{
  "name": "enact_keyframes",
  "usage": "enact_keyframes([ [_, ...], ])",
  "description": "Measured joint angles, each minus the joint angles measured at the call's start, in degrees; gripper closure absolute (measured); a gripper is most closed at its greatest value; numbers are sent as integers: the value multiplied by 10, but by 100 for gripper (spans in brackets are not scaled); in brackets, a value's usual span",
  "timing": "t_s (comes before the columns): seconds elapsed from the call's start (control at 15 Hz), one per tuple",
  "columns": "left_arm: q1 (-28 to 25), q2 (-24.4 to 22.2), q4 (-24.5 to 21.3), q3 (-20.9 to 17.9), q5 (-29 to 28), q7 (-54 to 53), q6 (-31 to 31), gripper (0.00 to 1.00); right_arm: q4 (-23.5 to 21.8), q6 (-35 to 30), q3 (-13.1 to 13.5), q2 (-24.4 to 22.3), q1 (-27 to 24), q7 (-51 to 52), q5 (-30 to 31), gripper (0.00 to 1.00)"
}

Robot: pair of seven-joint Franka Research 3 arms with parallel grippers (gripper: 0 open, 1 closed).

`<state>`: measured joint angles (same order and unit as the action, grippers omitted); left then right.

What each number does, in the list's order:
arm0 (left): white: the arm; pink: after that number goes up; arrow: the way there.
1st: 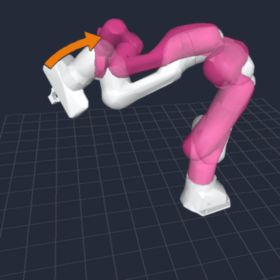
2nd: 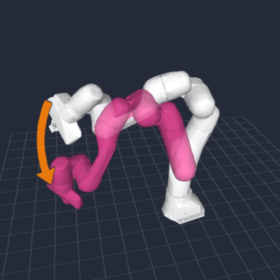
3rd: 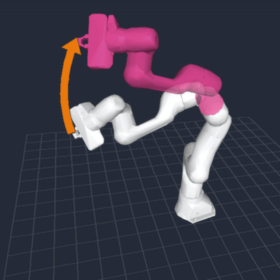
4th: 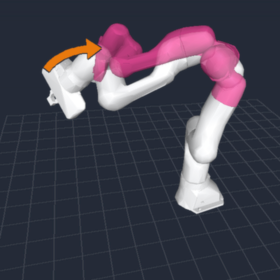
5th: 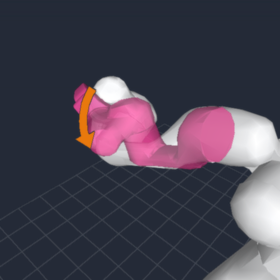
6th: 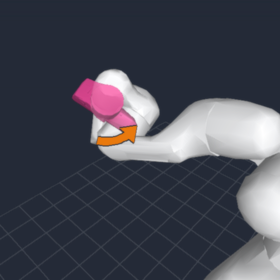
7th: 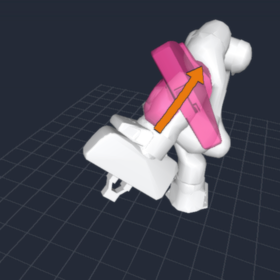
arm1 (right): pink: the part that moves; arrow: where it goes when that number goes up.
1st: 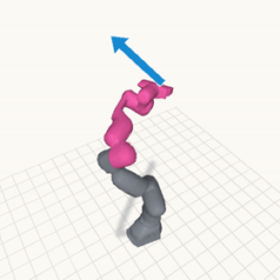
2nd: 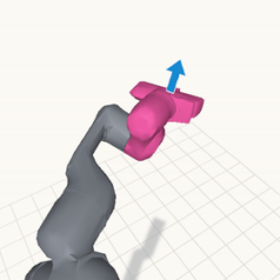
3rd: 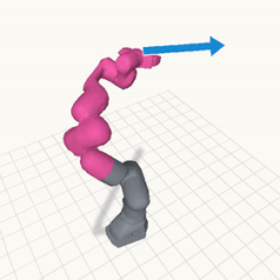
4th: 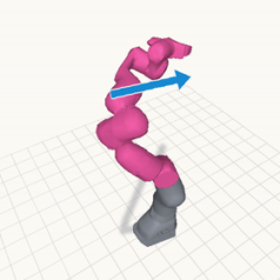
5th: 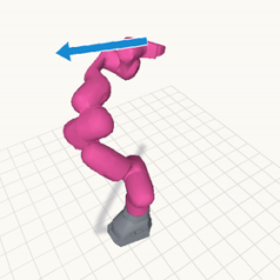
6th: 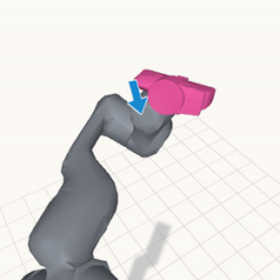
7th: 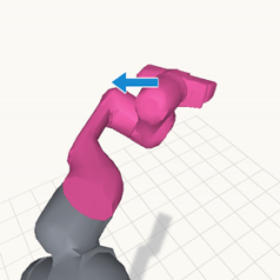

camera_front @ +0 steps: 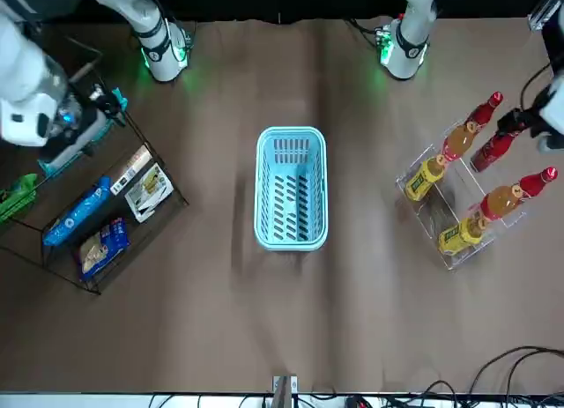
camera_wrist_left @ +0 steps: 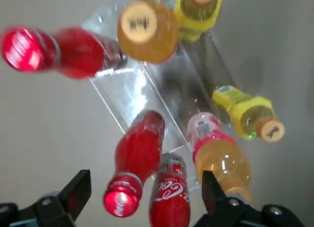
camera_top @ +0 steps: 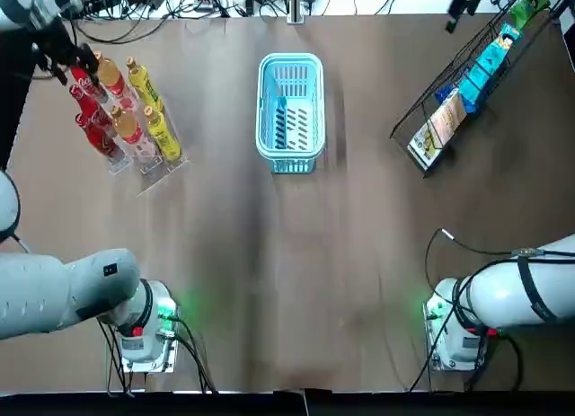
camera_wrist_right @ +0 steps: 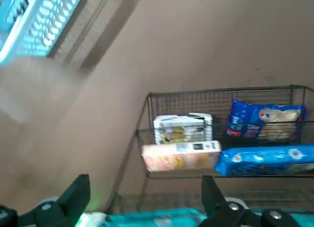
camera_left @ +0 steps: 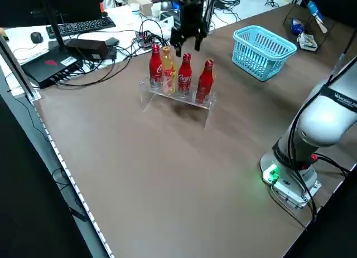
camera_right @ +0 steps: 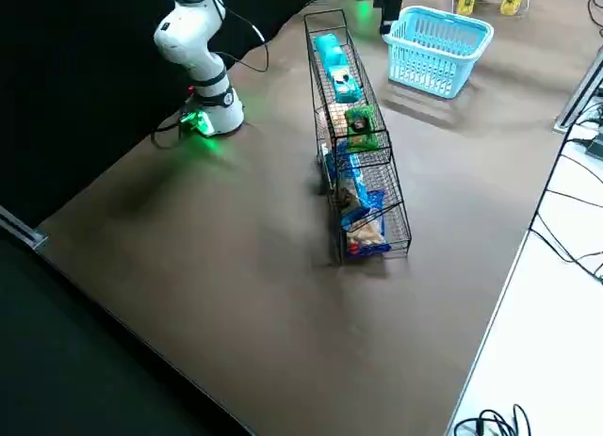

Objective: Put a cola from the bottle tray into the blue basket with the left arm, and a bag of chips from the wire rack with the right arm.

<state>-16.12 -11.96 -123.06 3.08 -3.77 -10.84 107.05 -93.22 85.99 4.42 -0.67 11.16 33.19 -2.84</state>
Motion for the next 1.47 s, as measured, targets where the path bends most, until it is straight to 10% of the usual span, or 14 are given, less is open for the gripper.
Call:
enact_keyframes([
  [0.27, -14, -16, -34, 0, 0, 0, 13, 3, 8, -59, 1, -2, -24, 56, 70, 0],
  [0.73, -15, -16, -34, 1, 0, 0, 14, 49, 6, -58, 0, -2, -35, 66, 104, 0],
  [1.47, -16, -16, -33, 1, 0, 1, 14, 68, -56, -13, 0, 12, -46, 74, 144, 10],
])
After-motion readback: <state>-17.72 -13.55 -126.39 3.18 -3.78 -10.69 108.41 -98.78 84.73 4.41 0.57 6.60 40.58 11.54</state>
